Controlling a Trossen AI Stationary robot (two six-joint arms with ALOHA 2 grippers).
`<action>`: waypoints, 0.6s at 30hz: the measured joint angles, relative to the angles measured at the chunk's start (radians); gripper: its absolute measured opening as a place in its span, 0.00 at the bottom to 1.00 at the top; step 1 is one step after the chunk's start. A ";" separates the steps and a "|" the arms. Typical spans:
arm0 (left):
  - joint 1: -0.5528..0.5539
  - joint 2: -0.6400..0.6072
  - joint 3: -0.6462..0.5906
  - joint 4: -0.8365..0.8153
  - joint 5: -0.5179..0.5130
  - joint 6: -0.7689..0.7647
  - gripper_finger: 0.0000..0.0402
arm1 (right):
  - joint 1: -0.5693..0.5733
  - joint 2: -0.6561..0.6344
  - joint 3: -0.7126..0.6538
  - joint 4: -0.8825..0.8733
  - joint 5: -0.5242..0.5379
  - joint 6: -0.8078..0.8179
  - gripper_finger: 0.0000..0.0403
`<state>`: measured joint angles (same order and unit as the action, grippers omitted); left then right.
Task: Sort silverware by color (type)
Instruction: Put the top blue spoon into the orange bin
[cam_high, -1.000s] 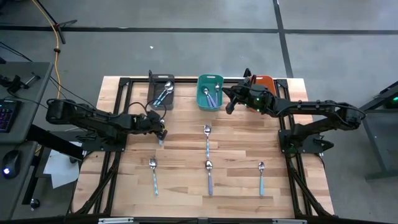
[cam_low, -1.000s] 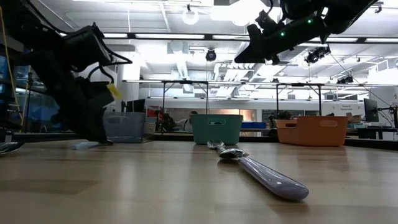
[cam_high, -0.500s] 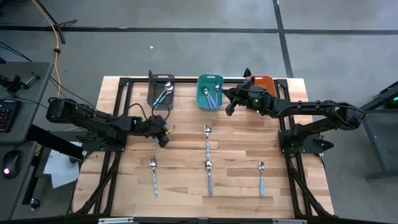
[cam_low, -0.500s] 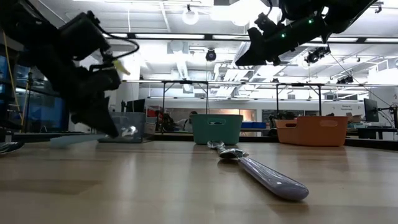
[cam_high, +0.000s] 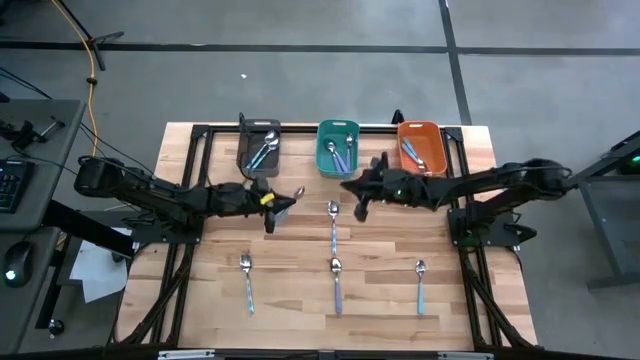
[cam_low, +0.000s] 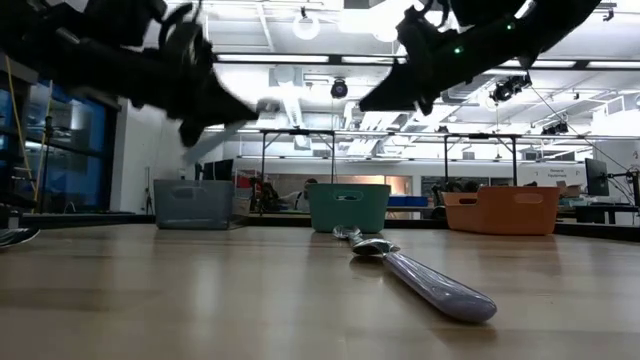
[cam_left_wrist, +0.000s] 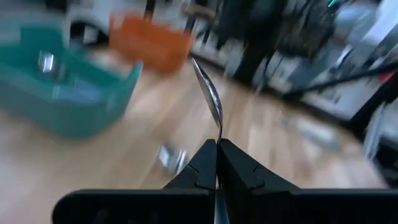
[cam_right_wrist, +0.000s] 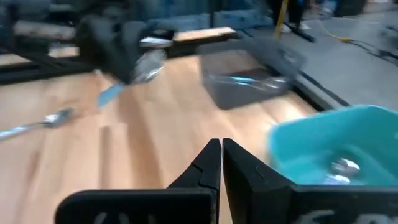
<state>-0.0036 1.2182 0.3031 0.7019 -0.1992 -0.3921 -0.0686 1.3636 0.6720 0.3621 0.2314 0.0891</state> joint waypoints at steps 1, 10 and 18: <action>0.003 0.000 0.000 0.045 0.007 0.016 0.00 | 0.019 0.029 0.000 0.049 0.000 0.000 0.01; 0.008 -0.001 0.000 0.307 0.062 0.112 0.00 | 0.112 0.276 0.014 0.549 -0.039 0.050 0.22; 0.001 -0.001 0.001 0.403 0.090 0.146 0.00 | 0.108 0.434 0.179 0.590 -0.134 0.079 0.36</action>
<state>-0.0023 1.2175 0.3038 1.1049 -0.1093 -0.2463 0.0391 1.7980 0.8512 0.9520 0.0978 0.1684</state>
